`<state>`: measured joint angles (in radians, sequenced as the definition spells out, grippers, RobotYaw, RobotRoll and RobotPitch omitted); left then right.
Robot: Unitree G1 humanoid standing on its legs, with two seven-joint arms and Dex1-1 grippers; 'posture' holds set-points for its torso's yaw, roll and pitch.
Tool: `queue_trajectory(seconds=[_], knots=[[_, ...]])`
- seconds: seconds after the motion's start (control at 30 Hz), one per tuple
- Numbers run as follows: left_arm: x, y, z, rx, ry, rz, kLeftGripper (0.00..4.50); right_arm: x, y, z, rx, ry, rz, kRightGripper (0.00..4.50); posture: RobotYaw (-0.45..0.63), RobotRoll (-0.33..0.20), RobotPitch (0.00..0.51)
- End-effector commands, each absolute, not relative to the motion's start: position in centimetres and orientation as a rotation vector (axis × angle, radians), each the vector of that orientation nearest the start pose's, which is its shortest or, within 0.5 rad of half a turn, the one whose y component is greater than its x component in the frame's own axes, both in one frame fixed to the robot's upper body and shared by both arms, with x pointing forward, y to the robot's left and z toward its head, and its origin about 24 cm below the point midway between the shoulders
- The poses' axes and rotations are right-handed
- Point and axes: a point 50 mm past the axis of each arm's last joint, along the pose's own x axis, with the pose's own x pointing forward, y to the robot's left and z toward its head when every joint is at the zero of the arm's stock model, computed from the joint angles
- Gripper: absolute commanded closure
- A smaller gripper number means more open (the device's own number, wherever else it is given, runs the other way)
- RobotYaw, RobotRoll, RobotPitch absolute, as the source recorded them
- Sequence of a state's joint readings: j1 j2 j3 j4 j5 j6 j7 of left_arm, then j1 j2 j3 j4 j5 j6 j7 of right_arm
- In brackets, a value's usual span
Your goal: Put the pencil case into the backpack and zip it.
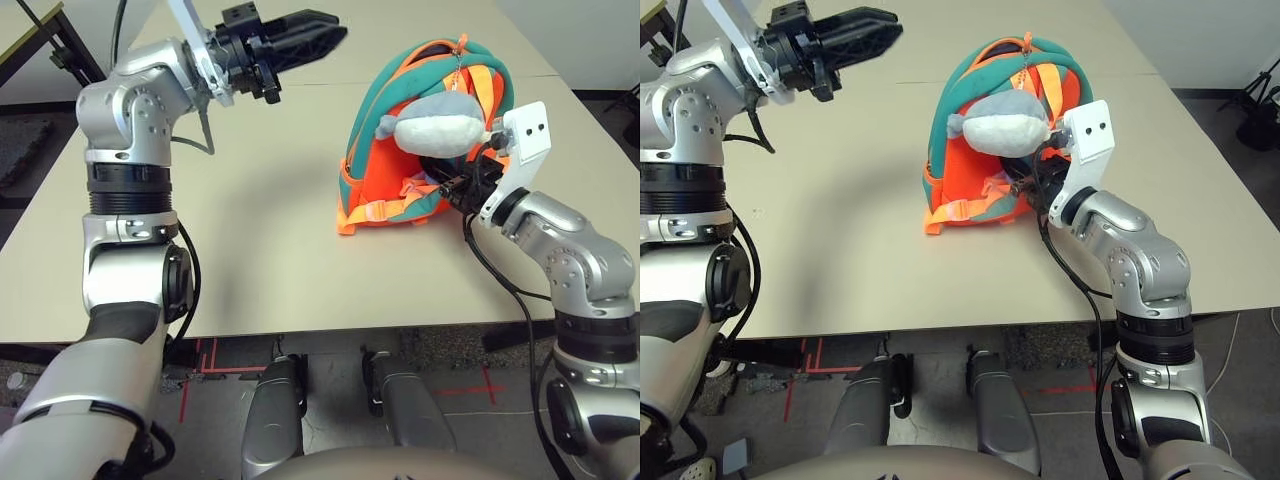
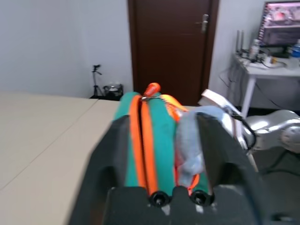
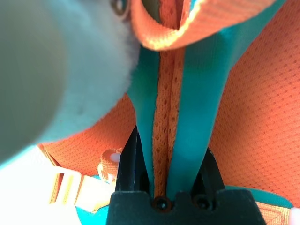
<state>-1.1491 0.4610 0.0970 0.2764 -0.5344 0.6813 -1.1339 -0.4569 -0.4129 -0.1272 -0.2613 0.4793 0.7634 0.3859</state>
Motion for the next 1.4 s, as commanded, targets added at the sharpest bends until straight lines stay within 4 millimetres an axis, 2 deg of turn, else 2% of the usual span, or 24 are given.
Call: queue_trajectory(seconds=[0.03, 0.07, 0.37, 0.53, 0.83, 1.2, 1.4], knots=[[32.9, 12.4, 31.9, 0.095, -0.246, -1.384, 0.42, 30.2, -17.7, 16.7, 0.012, 0.091, 0.518, 4.1, -0.15, 0.0, 0.162], [32.8, 12.2, 31.9, 0.111, -0.245, -1.395, 0.02, 30.2, -17.7, 16.7, 0.012, 0.091, 0.518, 4.1, -0.15, 0.0, 0.162], [31.8, 8.7, 32.6, 0.335, -0.303, -1.541, 0.0, 30.3, -17.7, 16.4, 0.01, 0.095, 0.517, 4.1, -0.15, 0.0, 0.155], [31.3, 6.8, 32.7, 0.392, -0.318, -1.631, 0.0, 30.2, -17.7, 16.3, 0.011, 0.096, 0.517, 4.1, -0.15, 0.0, 0.154], [32.4, 4.4, 30.6, 0.504, -0.255, -1.638, 0.0, 30.1, -17.5, 16.2, 0.016, 0.094, 0.513, 4.1, -0.16, 0.0, 0.155], [34.1, 3.0, 28.4, 0.637, -0.221, -1.575, 0.0, 30.1, -17.5, 16.2, 0.018, 0.091, 0.513, 4.1, -0.16, 0.0, 0.157], [34.7, 2.7, 27.6, 0.639, -0.21, -1.563, 0.0, 30.2, -17.4, 16.2, 0.02, 0.089, 0.513, 4.1, -0.17, 0.0, 0.157]])
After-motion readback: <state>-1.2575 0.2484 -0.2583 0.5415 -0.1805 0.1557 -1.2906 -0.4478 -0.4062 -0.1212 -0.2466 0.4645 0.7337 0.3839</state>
